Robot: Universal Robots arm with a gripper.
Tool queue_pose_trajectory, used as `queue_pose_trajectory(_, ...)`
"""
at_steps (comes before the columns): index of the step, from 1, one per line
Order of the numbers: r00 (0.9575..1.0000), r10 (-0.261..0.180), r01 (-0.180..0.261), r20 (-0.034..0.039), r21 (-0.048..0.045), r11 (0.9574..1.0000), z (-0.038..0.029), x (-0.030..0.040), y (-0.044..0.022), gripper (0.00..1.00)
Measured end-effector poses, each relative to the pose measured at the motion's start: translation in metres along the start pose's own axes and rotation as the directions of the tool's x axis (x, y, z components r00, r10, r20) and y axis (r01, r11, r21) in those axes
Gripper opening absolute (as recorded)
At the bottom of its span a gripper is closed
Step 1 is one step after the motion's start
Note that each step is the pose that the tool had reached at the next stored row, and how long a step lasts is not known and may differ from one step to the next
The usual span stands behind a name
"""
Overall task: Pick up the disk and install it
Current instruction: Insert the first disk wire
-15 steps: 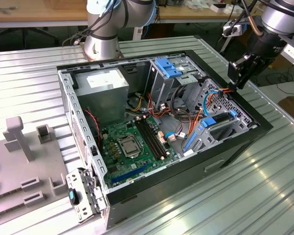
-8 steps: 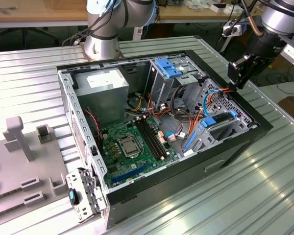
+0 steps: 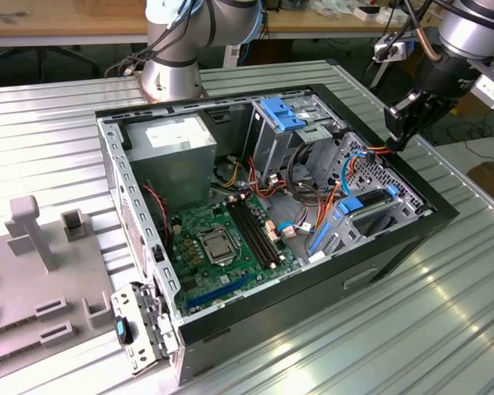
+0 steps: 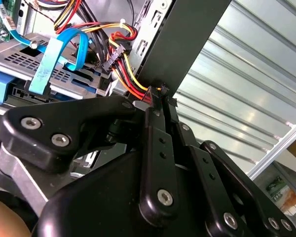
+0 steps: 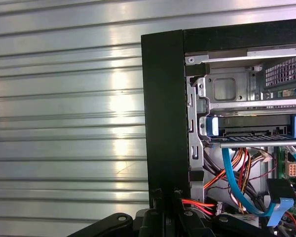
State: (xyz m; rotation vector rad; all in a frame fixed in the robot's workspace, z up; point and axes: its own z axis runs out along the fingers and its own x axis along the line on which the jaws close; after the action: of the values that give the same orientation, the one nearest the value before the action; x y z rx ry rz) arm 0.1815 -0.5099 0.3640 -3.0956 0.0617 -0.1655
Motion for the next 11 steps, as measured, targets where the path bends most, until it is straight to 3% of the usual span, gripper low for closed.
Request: queue_pose_trajectory(11, 1.0, 0.0, 0.0, 0.0001, 0.0011, 1.0, 0.0024, -0.0003, 0.0001, 0.17)
